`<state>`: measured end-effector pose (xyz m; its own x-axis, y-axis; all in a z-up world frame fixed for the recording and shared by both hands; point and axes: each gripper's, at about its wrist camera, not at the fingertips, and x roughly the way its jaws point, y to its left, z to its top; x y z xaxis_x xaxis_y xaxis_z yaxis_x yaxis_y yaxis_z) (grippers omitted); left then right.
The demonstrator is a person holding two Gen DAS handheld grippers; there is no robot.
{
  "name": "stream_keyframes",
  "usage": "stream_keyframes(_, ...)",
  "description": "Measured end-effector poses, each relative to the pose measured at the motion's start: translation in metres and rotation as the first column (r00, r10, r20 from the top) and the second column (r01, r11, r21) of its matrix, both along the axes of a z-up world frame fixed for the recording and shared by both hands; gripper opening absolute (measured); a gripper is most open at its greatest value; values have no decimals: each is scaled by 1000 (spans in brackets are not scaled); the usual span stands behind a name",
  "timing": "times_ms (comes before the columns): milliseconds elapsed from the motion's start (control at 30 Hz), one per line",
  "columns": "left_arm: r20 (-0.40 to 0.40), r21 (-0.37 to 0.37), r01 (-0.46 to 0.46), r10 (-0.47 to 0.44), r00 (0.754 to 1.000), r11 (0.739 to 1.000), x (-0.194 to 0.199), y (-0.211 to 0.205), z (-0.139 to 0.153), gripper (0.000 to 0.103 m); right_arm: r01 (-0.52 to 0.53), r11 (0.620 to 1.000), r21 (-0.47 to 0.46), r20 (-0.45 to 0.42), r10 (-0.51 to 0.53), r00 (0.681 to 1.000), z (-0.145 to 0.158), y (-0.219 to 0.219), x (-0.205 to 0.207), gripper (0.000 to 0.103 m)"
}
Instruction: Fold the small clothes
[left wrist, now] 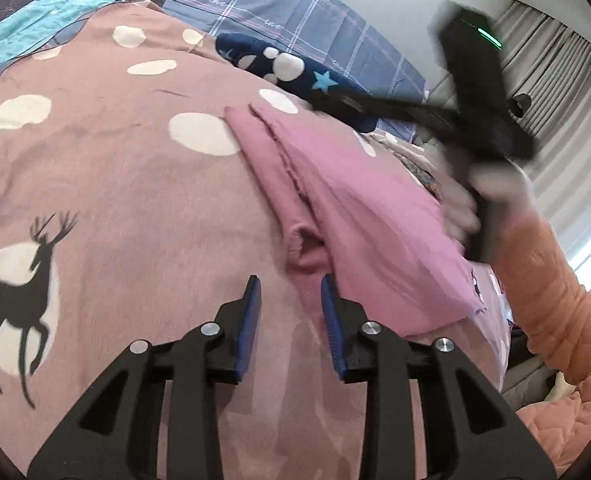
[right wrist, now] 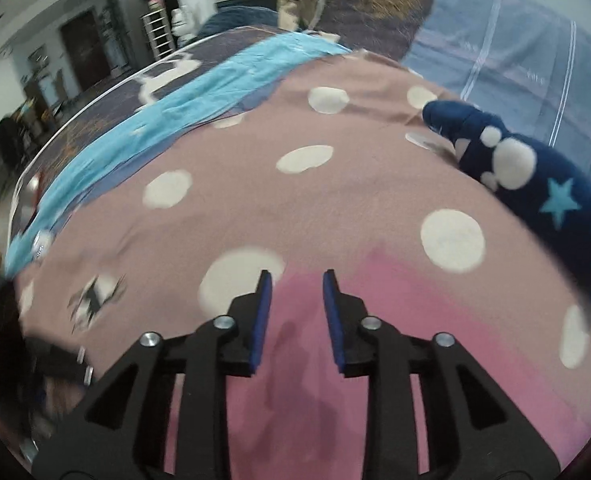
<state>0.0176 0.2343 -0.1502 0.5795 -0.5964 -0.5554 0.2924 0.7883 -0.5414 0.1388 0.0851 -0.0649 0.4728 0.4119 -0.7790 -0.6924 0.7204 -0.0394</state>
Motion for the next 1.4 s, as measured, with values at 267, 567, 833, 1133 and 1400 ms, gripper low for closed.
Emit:
stream_keyframes(267,27,24,-88,87,996,996,16,27,28,37,-154,982,-108,130,167,977,-15,-24,-153,43)
stream_keyframes(567,-192,-154,83,-112,975,985,141,11,2,57,-155,920,-360,242,253,937,-71,11,-212,48)
stream_keyframes(833,-182,-270,101,-154,971,958,194,-19,0,38,-26,895,-445,382,216,899,-86,31,-211,49)
stream_keyframes(1133,-179,-88,43,-58,982,995,201,-28,-4,6,-32,893,-448,359,213,909,-83,44,-207,4)
stream_keyframes(1400,-154,-114,73,-90,984,991,190,-22,1,27,-28,934,-356,306,145,941,-84,26,-204,10)
